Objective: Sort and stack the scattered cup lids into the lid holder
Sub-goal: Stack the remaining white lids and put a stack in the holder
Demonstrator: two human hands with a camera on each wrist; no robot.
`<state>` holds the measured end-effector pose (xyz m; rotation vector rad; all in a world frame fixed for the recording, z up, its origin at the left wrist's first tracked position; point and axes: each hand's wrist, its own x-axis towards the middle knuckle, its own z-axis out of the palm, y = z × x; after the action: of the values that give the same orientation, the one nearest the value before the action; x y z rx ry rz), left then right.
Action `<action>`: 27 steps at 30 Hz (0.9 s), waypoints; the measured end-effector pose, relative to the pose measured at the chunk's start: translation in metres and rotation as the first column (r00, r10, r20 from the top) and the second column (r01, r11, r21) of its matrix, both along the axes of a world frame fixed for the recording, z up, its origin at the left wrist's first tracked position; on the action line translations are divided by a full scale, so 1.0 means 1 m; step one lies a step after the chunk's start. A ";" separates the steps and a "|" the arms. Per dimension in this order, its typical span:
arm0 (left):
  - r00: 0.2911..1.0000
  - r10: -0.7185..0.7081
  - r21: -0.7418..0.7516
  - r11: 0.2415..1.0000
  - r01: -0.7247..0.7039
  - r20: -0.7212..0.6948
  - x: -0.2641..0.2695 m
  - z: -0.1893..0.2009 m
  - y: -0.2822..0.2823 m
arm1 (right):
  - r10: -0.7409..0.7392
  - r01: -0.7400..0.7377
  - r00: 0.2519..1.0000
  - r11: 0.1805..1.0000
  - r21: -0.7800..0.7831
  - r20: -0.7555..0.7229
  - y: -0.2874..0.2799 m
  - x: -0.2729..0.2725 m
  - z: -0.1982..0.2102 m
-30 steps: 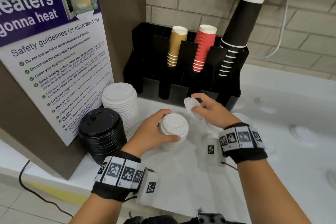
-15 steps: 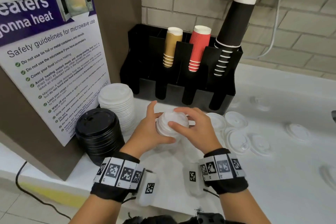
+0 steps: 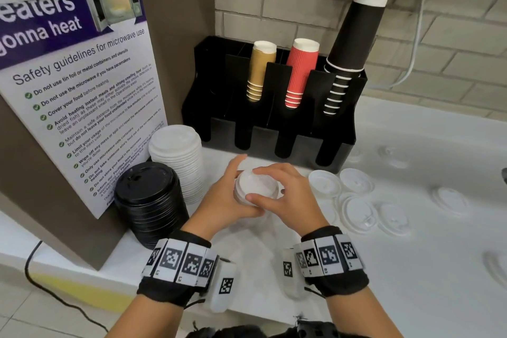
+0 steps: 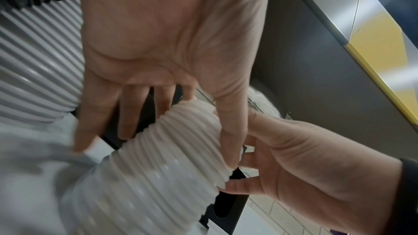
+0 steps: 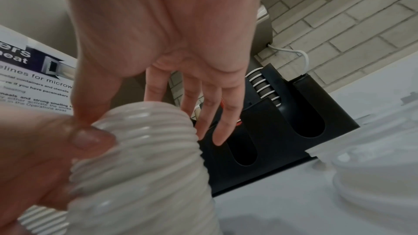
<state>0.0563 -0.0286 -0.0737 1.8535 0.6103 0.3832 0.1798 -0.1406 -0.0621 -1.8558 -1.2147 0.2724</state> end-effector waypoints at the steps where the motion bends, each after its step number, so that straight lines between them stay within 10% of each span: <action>1: 1.000 -0.026 0.005 1.000 0.026 -0.010 0.000 0.000 0.000 | 0.012 -0.012 1.000 1.000 -0.007 -0.002 -0.001 0.001 0.000; 9: 0.995 -0.081 -0.052 0.996 0.078 -0.060 0.011 0.005 -0.001 | -0.075 0.054 0.995 0.963 -0.264 -0.070 -0.019 0.041 0.018; 14: 0.992 -0.096 -0.085 0.992 0.088 -0.083 0.020 0.005 -0.006 | -0.195 0.202 0.976 0.658 -0.725 0.096 -0.047 0.072 0.024; 27: 0.996 -0.075 -0.063 0.995 0.071 -0.056 0.032 0.005 -0.014 | -0.050 0.138 0.989 0.627 -0.766 0.136 -0.044 0.069 0.011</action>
<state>0.0883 -0.0425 -0.0683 1.8278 0.5856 0.2605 0.2491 -0.1845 -0.0510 -2.7048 -1.1425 0.7503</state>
